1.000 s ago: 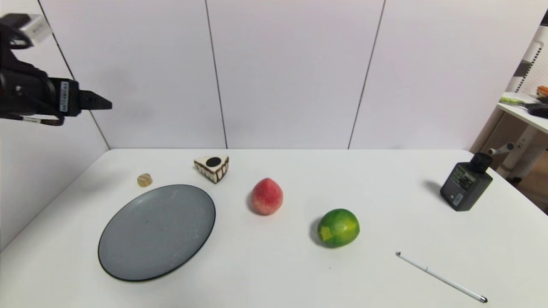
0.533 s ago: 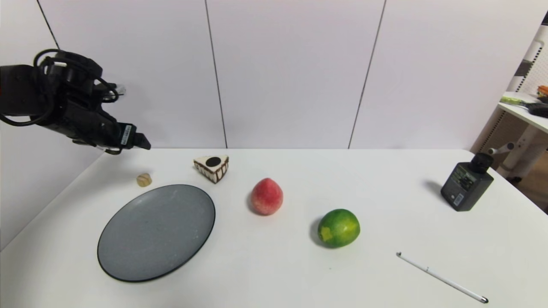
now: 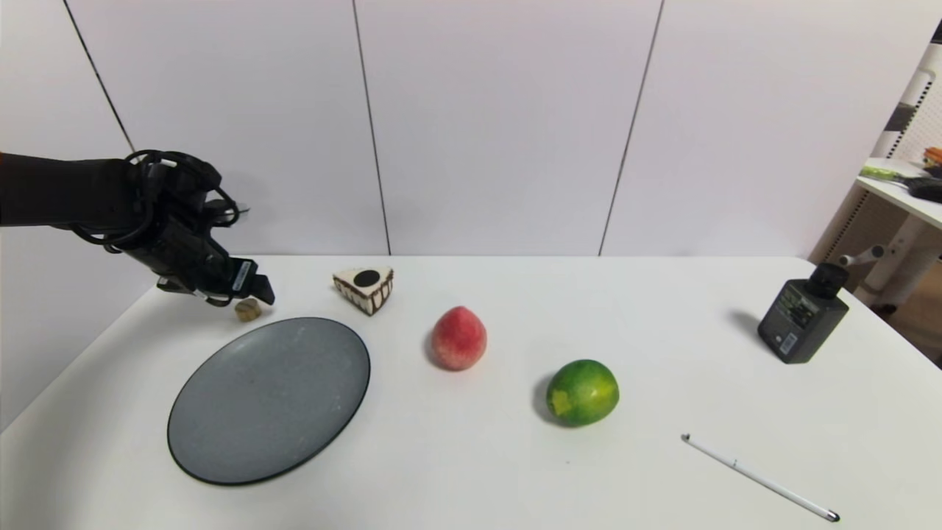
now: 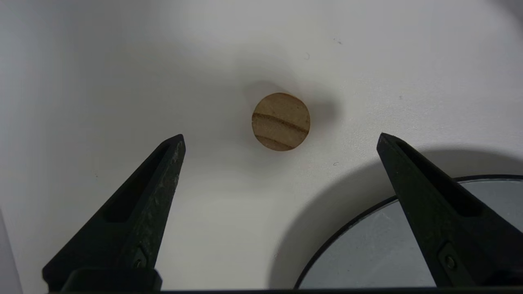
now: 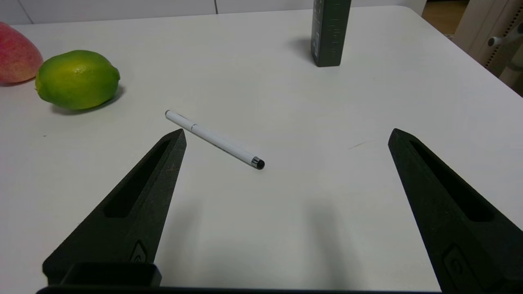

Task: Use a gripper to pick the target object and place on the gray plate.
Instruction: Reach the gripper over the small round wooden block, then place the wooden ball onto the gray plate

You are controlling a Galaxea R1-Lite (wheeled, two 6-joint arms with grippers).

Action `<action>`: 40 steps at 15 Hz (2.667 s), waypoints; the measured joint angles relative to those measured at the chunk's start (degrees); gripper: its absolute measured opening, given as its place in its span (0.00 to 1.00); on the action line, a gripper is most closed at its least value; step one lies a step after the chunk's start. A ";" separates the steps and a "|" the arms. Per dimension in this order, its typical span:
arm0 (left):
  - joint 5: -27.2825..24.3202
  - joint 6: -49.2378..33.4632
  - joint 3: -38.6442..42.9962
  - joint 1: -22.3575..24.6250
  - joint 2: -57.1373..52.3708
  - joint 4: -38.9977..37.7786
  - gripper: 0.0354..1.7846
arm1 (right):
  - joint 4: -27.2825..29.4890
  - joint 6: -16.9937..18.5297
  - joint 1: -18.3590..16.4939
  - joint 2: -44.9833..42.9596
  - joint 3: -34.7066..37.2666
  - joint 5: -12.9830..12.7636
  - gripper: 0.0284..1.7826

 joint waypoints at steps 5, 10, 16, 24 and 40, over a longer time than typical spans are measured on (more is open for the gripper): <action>-0.02 -0.44 -0.44 0.30 2.90 -0.37 0.94 | -0.02 0.00 0.00 0.00 0.00 0.00 0.96; -0.15 -0.57 -0.48 0.48 4.41 -0.37 0.94 | 0.00 0.00 0.00 0.00 0.00 0.00 0.96; -0.45 -1.10 -2.89 0.44 5.44 -0.22 0.63 | 0.00 0.00 0.00 0.00 0.00 0.00 0.96; -0.45 -1.18 -3.19 0.72 6.31 -0.13 0.27 | -0.02 -0.02 0.00 0.02 0.00 0.00 0.96; -9.12 -0.44 11.13 -10.41 -22.52 11.41 0.27 | 0.00 0.00 0.00 0.00 0.00 0.00 0.96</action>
